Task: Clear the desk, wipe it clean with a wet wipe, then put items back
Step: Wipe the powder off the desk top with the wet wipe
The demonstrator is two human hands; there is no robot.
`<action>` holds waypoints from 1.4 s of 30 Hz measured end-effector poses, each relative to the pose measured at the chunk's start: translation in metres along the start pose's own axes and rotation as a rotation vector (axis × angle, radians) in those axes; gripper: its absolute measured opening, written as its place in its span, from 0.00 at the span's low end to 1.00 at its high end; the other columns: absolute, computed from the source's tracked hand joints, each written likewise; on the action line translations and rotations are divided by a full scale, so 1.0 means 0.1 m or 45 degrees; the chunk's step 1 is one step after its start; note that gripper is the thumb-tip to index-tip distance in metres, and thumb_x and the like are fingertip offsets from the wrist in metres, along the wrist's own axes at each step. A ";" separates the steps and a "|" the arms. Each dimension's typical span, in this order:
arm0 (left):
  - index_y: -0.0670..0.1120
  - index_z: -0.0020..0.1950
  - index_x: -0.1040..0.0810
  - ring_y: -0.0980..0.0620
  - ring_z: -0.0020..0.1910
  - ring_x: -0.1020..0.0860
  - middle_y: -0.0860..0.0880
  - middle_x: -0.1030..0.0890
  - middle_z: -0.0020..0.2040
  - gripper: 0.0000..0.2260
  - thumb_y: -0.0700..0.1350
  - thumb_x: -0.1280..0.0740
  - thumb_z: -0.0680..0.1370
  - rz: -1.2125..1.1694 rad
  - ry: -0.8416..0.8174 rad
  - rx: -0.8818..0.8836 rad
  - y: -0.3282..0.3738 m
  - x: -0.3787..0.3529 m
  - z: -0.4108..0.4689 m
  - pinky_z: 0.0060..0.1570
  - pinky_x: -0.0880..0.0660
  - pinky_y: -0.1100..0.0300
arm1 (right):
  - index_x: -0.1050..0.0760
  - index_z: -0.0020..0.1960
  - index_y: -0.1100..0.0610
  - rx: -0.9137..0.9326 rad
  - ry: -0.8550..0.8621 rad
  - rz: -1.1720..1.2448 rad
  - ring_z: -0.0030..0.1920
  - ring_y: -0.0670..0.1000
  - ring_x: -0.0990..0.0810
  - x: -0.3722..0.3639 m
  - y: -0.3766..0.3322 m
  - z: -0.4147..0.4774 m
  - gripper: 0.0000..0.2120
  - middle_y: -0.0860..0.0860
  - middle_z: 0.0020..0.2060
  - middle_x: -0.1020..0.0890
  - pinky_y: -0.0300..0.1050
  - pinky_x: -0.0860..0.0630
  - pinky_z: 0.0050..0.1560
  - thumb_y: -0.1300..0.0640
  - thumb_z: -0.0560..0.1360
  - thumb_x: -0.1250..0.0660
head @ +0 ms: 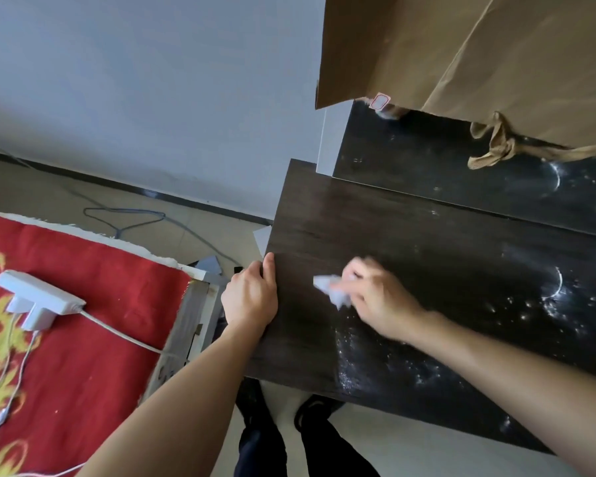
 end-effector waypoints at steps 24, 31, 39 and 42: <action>0.44 0.49 0.22 0.39 0.50 0.24 0.42 0.19 0.49 0.28 0.61 0.55 0.81 -0.054 -0.017 -0.083 -0.07 -0.05 0.07 0.45 0.33 0.51 | 0.17 0.48 0.56 -0.665 0.331 0.033 0.37 0.56 0.20 0.38 0.32 0.57 0.15 0.52 0.42 0.23 0.40 0.28 0.33 0.65 0.75 0.43; 0.43 0.52 0.22 0.38 0.51 0.24 0.40 0.19 0.51 0.28 0.60 0.54 0.82 -0.040 0.028 -0.104 -0.11 -0.09 0.10 0.45 0.33 0.51 | 0.16 0.47 0.55 -0.406 0.046 0.059 0.45 0.56 0.21 -0.15 -0.29 -0.18 0.15 0.55 0.45 0.20 0.49 0.24 0.46 0.63 0.71 0.40; 0.44 0.52 0.22 0.39 0.50 0.24 0.41 0.20 0.50 0.28 0.61 0.55 0.81 -0.019 0.021 -0.110 -0.11 -0.10 0.09 0.44 0.34 0.51 | 0.16 0.48 0.55 -0.573 0.237 -0.014 0.46 0.58 0.22 -0.09 -0.20 0.12 0.13 0.56 0.46 0.22 0.47 0.25 0.45 0.65 0.73 0.39; 0.43 0.52 0.22 0.39 0.50 0.24 0.41 0.20 0.50 0.29 0.61 0.55 0.81 -0.032 0.005 -0.093 -0.11 -0.08 0.07 0.44 0.34 0.51 | 0.16 0.48 0.53 -0.409 -0.052 0.034 0.46 0.56 0.23 -0.30 -0.54 -0.41 0.14 0.54 0.44 0.21 0.46 0.27 0.46 0.63 0.72 0.40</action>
Point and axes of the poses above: each hand's wrist, its own z-axis towards the middle knuckle, its own x-axis out of the back of the hand, y = z × x, the point moved 2 cm from there along z, towards the middle knuckle
